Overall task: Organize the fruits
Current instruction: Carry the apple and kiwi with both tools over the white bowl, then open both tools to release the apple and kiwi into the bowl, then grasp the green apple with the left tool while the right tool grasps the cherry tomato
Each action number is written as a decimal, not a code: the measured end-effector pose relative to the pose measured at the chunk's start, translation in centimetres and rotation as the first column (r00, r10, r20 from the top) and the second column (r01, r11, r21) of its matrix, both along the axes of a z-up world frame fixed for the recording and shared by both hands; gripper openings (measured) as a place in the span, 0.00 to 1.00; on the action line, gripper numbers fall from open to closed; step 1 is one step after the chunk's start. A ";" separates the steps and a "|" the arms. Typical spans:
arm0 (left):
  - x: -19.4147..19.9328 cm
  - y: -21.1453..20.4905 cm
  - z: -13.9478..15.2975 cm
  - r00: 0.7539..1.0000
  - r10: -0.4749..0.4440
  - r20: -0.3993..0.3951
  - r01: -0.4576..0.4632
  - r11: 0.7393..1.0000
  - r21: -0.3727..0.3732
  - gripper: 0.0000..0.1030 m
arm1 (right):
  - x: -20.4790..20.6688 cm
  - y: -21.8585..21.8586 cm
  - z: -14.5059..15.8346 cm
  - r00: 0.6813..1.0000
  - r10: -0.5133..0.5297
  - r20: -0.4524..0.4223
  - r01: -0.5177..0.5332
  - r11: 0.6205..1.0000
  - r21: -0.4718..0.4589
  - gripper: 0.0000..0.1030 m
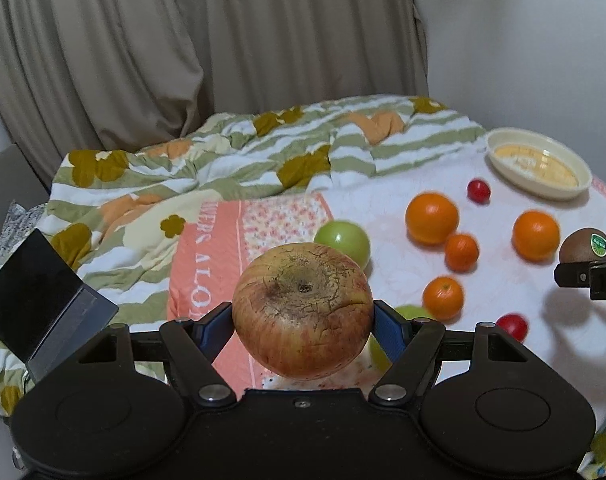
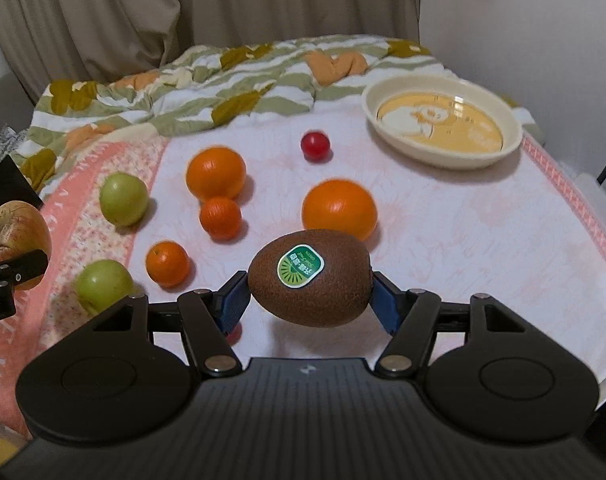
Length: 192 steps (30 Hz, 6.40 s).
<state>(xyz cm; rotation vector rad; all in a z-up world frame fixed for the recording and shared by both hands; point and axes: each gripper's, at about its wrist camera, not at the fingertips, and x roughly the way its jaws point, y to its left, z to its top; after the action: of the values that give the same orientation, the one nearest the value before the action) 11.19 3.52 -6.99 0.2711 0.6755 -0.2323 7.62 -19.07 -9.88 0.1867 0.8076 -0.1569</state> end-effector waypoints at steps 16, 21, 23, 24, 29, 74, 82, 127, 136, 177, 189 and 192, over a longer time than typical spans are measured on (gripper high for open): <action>-4.0 -10.2 7.1 0.991 0.128 0.035 -0.124 0.988 -0.087 0.75 | -1.4 -9.5 7.6 0.984 0.164 0.072 -0.162 0.986 -0.044 0.78; -3.7 -15.5 8.3 0.988 0.145 0.054 -0.138 0.984 -0.115 0.75 | -0.4 -14.3 9.2 0.968 0.235 0.092 -0.229 0.971 -0.072 0.78; -3.3 -17.3 8.5 0.988 0.140 0.062 -0.132 0.984 -0.122 0.75 | 0.4 -16.3 9.4 0.962 0.256 0.093 -0.249 0.965 -0.079 0.78; -3.0 -18.3 8.5 0.989 0.135 0.061 -0.126 0.984 -0.124 0.75 | 0.8 -17.3 9.5 0.961 0.262 0.093 -0.254 0.964 -0.083 0.78; -0.4 -22.6 8.3 0.993 0.098 0.059 -0.090 0.988 -0.129 0.75 | 3.2 -21.4 9.4 0.957 0.271 0.100 -0.261 0.960 -0.100 0.78; 18.1 -37.5 -2.7 0.964 -0.263 -0.050 0.265 0.962 0.063 1.00 | 17.8 -33.1 3.0 0.998 0.062 -0.002 -0.062 0.998 -0.031 0.78; 16.9 -33.7 -0.5 0.984 -0.161 -0.082 0.162 0.987 0.011 1.00 | 18.3 -31.4 3.4 0.987 0.159 -0.003 -0.159 0.986 -0.043 0.78; 2.6 -24.0 7.6 0.988 0.151 0.011 -0.147 0.977 -0.152 1.00 | 10.4 -24.3 6.5 0.925 0.379 0.029 -0.369 0.913 -0.171 1.00; -3.6 -19.1 10.1 0.969 0.241 0.059 -0.230 0.961 -0.155 1.00 | 4.9 -21.4 10.6 0.924 0.378 0.059 -0.364 0.917 -0.166 1.00; 1.7 -1.5 -3.2 0.976 -0.050 -0.210 0.018 0.988 -0.151 0.91 | -2.0 2.1 -1.8 0.931 0.364 -0.001 -0.364 0.931 -0.038 1.00; 3.2 -3.1 -5.7 0.957 -0.077 -0.280 0.027 0.983 -0.180 0.56 | -0.2 3.4 -4.0 0.891 0.454 -0.016 -0.455 0.890 -0.028 0.86; 3.1 -3.4 -5.6 0.958 -0.085 -0.275 0.039 0.985 -0.168 0.56 | 0.3 3.6 -4.1 0.885 0.464 -0.020 -0.465 0.885 -0.025 0.81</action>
<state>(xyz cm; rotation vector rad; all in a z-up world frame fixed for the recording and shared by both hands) 14.31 0.14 -12.60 0.1034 0.9259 -0.3887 7.91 -15.49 -13.96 -0.0403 0.8415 0.2854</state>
